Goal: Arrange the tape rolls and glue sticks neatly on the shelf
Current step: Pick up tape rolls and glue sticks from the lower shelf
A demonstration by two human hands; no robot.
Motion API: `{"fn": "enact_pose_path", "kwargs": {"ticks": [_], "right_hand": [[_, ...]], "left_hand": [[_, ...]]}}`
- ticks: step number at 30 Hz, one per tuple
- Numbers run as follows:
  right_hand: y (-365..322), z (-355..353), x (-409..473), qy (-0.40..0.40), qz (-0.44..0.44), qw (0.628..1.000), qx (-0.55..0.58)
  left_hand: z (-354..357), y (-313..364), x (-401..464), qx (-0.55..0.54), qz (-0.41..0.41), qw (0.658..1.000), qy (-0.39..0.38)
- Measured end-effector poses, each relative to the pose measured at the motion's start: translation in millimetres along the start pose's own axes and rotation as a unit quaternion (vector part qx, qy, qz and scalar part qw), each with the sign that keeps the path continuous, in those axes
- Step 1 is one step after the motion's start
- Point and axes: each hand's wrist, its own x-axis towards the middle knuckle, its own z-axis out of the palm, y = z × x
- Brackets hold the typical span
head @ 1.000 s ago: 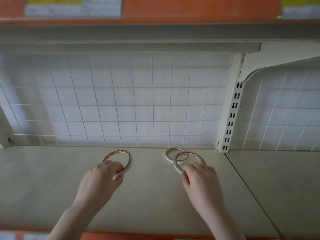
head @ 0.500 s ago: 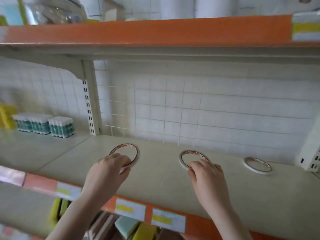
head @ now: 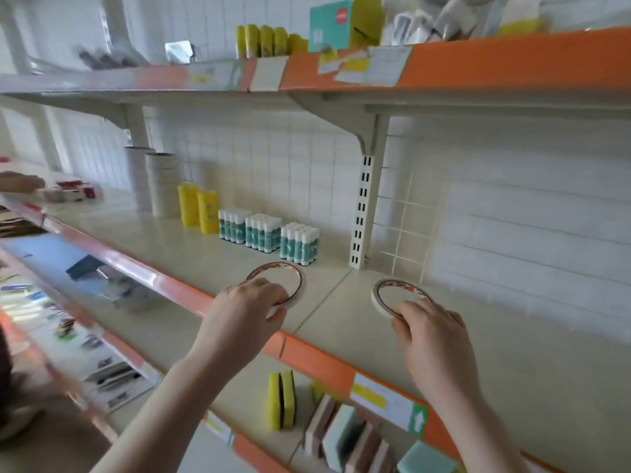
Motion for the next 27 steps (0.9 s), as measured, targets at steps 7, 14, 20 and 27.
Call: {"fn": "enact_pose_path", "kwargs": {"ticks": [7,14,20,27], "right_hand": [[-92,81,49,-0.001,-0.018,0.999,0.048],[-176,166,118,-0.028,-0.003,0.996,0.090],[-243,215,179,-0.039,-0.021,0.993,0.108],[-335,267,221,-0.018,-0.010,0.996,0.082]], "left_hand": [[-18,-130,15,0.032,0.004,0.999,0.020],[-47,-252,67,0.034,-0.007,0.999,0.000],[-70,-339,102,0.032,-0.019,0.999,0.012],[-89,-454,131,0.028,-0.002,1.000,-0.005]]}}
